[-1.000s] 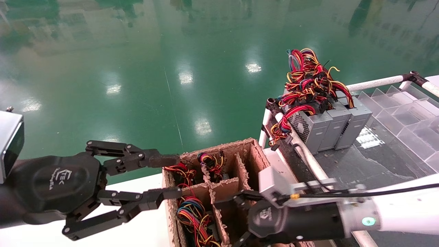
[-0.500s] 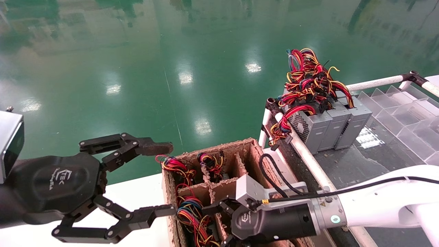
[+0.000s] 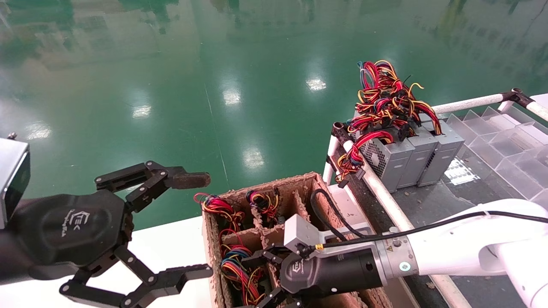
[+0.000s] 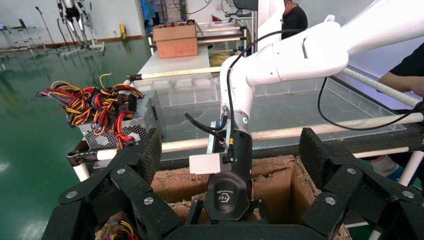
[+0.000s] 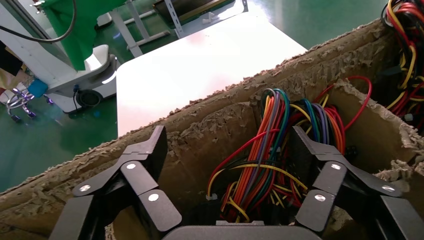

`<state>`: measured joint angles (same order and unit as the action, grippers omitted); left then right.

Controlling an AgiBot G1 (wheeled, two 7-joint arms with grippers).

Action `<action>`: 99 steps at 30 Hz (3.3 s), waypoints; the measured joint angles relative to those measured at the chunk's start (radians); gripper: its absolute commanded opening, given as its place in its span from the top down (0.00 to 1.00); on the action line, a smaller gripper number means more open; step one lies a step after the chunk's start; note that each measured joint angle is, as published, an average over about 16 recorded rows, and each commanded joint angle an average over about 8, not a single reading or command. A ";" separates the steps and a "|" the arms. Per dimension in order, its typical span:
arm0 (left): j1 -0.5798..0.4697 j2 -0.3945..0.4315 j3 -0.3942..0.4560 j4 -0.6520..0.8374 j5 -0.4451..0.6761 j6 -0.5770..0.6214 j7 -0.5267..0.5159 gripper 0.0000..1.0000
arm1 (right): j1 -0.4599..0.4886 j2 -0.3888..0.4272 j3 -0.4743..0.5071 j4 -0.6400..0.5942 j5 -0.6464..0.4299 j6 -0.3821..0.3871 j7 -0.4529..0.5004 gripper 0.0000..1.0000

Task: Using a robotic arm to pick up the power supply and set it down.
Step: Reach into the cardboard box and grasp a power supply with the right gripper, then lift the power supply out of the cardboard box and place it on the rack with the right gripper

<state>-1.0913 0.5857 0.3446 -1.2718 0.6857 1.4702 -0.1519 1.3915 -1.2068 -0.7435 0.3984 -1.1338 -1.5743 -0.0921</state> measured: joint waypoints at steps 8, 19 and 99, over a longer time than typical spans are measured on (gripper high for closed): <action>0.000 0.000 0.000 0.000 0.000 0.000 0.000 0.00 | 0.015 -0.022 -0.023 -0.054 0.009 -0.002 -0.030 1.00; 0.000 0.000 0.000 0.000 0.000 0.000 0.000 0.00 | 0.027 -0.036 -0.053 -0.098 0.021 -0.001 -0.068 1.00; 0.000 -0.001 0.002 0.000 -0.001 -0.001 0.001 0.00 | -0.120 0.838 0.180 0.338 0.773 0.033 -0.022 1.00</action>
<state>-1.0917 0.5850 0.3463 -1.2718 0.6846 1.4695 -0.1510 1.2713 -0.3683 -0.5640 0.7361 -0.3610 -1.5418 -0.1137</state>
